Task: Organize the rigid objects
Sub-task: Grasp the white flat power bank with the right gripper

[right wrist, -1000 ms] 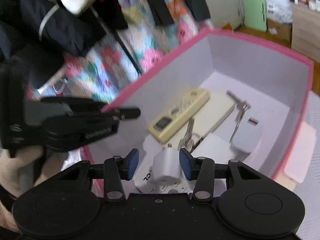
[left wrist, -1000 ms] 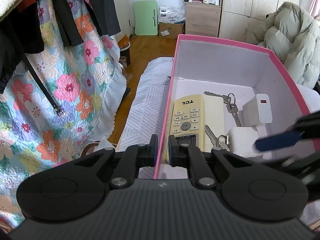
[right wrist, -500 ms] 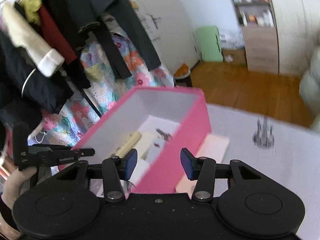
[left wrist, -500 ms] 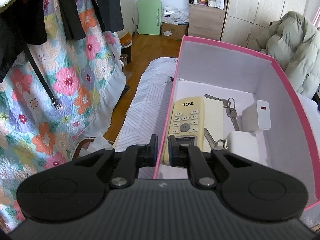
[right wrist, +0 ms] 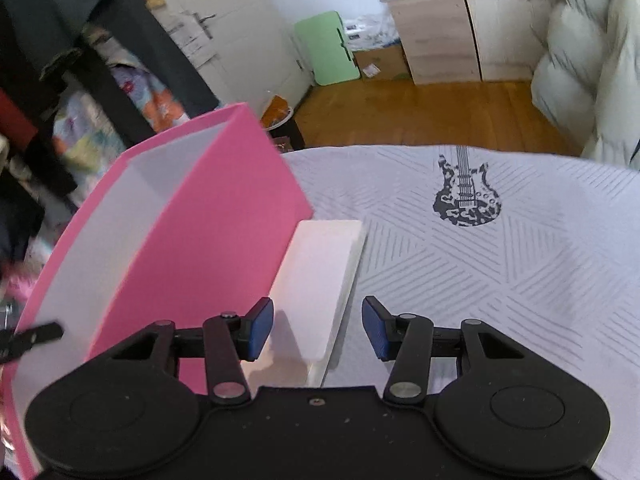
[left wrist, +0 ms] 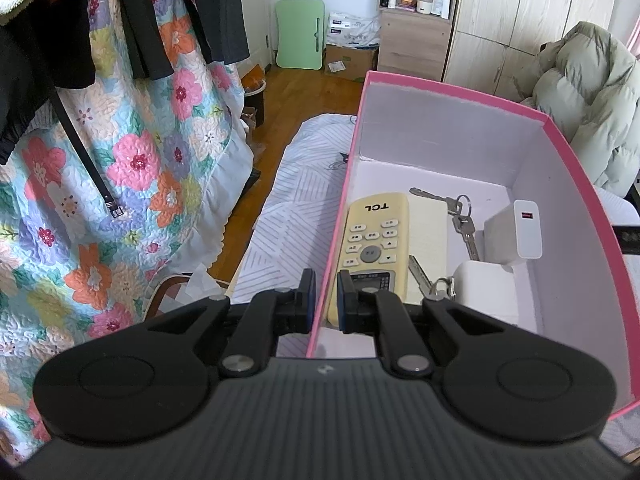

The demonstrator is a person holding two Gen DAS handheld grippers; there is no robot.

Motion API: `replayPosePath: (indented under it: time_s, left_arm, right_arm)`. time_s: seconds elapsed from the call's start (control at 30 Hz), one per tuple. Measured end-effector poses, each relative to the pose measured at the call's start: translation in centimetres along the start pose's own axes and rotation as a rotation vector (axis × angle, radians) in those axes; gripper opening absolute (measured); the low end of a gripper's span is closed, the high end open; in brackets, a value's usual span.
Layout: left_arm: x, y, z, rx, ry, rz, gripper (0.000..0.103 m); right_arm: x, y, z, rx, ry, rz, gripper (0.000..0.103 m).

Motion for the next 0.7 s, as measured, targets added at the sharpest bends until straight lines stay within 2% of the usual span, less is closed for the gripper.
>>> replayPosePath:
  time_s: [0.07, 0.17, 0.2, 0.27, 0.43, 0.57, 0.7]
  left_arm:
    - [0.0, 0.0, 0.0, -0.002, -0.001, -0.005, 0.01]
    - [-0.1, 0.0, -0.1, -0.004, -0.004, -0.006, 0.01]
    - [-0.2, 0.0, -0.1, -0.004, -0.001, -0.004, 0.01]
    - [0.0, 0.1, -0.1, -0.004, 0.003, -0.002, 0.01]
    - [-0.1, 0.1, -0.2, -0.005, -0.009, -0.017, 0.01]
    - [-0.3, 0.1, -0.2, -0.002, -0.017, -0.031, 0.01]
    - [-0.5, 0.1, -0.3, -0.003, -0.027, -0.044, 0.01]
  right_arm:
    - [0.0, 1.2, 0.4, -0.005, 0.013, 0.039, 0.056]
    - [-0.3, 1.4, 0.7, 0.007, 0.021, 0.034, 0.046]
    - [-0.2, 0.9, 0.8, 0.02, 0.025, 0.03, 0.036]
    - [-0.1, 0.1, 0.8, 0.048, 0.002, 0.024, 0.009]
    - [-0.3, -2.0, 0.5, 0.087, -0.019, 0.021, 0.009]
    - [-3.0, -4.6, 0.1, 0.161, -0.148, 0.017, 0.009]
    - [-8.2, -7.5, -0.6, 0.252, -0.343, 0.048, 0.009]
Point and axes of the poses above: each gripper's, at about its wrist camera, not at the fingertips, and y roughly the way its jaws point, x to its right, z to its top, the point moved 4 cm from there along y, roughly the way its jaws point, and after that the axes turned 13 degrees about y, right-handed, at the moved point
